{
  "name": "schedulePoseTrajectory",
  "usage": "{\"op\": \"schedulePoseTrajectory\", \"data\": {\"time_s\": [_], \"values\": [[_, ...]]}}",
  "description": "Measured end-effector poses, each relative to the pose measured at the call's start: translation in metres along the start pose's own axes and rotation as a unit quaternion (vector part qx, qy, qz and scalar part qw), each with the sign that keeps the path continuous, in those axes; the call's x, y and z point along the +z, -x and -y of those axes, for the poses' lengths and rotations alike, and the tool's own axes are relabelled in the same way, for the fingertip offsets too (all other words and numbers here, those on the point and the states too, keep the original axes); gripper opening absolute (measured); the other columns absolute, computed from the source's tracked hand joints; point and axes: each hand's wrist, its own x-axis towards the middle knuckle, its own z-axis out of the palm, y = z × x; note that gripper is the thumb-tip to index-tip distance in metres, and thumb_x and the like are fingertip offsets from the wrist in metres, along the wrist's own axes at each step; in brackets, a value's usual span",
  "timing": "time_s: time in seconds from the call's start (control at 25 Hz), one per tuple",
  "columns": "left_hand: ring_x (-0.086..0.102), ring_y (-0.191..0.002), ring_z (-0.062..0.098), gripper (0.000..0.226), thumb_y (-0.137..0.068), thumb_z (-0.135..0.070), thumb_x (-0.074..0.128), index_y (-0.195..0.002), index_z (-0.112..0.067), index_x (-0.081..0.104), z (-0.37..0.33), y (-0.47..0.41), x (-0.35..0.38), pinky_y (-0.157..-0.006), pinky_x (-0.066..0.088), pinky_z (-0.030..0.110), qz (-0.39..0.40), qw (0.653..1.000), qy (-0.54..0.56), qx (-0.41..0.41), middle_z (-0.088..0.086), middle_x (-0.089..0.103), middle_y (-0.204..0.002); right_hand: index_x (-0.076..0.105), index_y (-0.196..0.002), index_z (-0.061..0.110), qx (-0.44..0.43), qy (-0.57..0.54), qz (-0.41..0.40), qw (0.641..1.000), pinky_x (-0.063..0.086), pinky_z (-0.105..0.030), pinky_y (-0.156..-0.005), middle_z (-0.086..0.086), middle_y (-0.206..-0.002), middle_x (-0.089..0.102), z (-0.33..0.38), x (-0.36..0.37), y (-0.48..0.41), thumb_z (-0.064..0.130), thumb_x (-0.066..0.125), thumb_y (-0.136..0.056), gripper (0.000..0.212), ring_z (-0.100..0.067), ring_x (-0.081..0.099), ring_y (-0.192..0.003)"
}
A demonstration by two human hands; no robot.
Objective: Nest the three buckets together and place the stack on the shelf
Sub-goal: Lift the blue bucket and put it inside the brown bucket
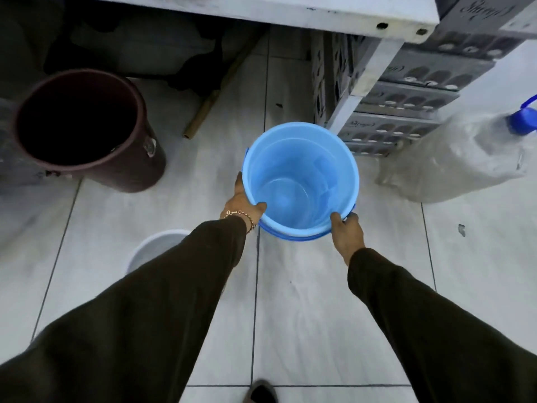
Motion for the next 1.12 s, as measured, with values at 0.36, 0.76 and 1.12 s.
{"op": "schedulePoseTrajectory", "data": {"time_s": [0.36, 0.76, 1.12], "values": [[0.061, -0.09, 0.025, 0.105, -0.081, -0.007, 0.067, -0.152, -0.04, -0.003, -0.001, 0.096, -0.046, -0.09, 0.054, 0.037, -0.016, 0.983, 0.181, 0.03, 0.004, 0.054, -0.119, 0.045, -0.123, 0.019, -0.115, -0.067, -0.01, 0.991, 0.061, -0.021, -0.054, -0.001, -0.109, 0.057, 0.018, -0.034, 0.099, 0.02, 0.05, -0.102, 0.022, -0.016, 0.069, -0.086], [0.071, -0.084, 0.019, 0.062, -0.082, -0.003, 0.069, -0.124, -0.036, 0.038, 0.033, 0.187, -0.231, -0.067, 0.064, 0.04, -0.231, 0.908, 0.35, -0.003, -0.013, 0.057, -0.112, 0.044, -0.134, 0.043, -0.264, -0.062, 0.092, 0.958, 0.065, -0.033, -0.06, 0.031, -0.104, 0.064, 0.169, 0.053, 0.241, 0.026, 0.055, -0.1, 0.04, -0.005, 0.071, -0.093], [0.068, -0.073, 0.027, 0.058, -0.083, 0.002, 0.067, -0.12, -0.035, 0.041, 0.084, 0.156, -0.38, -0.054, 0.062, 0.043, -0.298, 0.881, 0.368, -0.01, -0.001, 0.054, -0.115, 0.042, -0.139, 0.04, -0.275, -0.061, 0.117, 0.952, 0.063, -0.027, -0.056, 0.031, -0.101, 0.066, 0.259, 0.2, 0.291, 0.024, 0.056, -0.1, 0.045, -0.003, 0.073, -0.084]]}}
